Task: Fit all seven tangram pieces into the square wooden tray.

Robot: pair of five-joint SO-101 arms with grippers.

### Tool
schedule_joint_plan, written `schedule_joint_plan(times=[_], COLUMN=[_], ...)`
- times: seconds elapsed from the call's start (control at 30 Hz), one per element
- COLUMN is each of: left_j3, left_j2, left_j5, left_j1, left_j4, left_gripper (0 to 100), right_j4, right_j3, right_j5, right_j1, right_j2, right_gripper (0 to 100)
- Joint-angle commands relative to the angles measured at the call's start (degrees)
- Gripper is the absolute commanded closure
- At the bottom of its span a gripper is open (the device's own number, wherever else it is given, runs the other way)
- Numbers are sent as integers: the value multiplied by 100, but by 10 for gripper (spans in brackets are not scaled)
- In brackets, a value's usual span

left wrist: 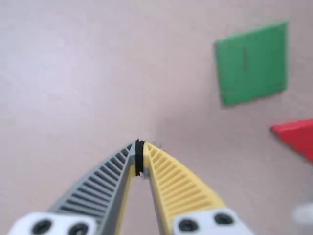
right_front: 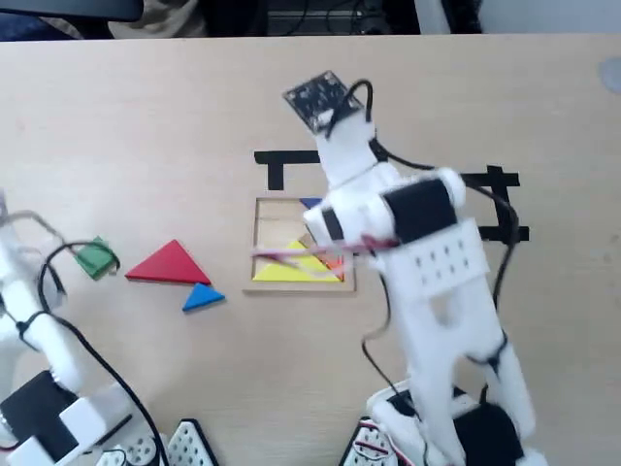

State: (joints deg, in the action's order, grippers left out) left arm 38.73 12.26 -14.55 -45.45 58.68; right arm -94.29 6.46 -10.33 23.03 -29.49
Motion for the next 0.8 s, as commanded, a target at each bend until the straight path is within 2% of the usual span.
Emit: schedule_joint_plan(times=[0.0, 0.13, 0.3, 0.37, 0.47, 0.5, 0.6, 0.63, 0.77], left_j3=[-1437, -2264, -2545, -2519, -2316, -2273, -2220, -2229, -2431], left_j2=[79, 53, 97, 53, 0, -26, -149, -237, -712], left_j5=[-35, -413, -1776, -2453, -2699, -3015, -4782, -5037, -5125], left_j1=[251, 743, 901, 910, 945, 945, 910, 910, 1200], left_j4=[642, 1793, 2338, 2303, 2224, 2136, 1934, 1873, 1503], left_gripper=[965, 863, 859, 859, 855, 855, 835, 827, 819], right_j4=[202, 870, 1670, 1934, 2303, 2409, 2690, 2760, 3147], right_j3=[549, 1842, 3134, 3451, 3864, 4004, 4391, 4488, 4875], right_j5=[-229, -211, -211, -211, -202, -202, -193, -193, -53], right_j1=[-132, -404, -826, -1055, -1275, -1292, -1301, -1319, -1609], right_j2=[-1095, -1912, -2404, -2422, -2431, -2431, -2448, -2457, -2448], right_gripper=[944, 877, 878, 878, 878, 878, 878, 878, 878])
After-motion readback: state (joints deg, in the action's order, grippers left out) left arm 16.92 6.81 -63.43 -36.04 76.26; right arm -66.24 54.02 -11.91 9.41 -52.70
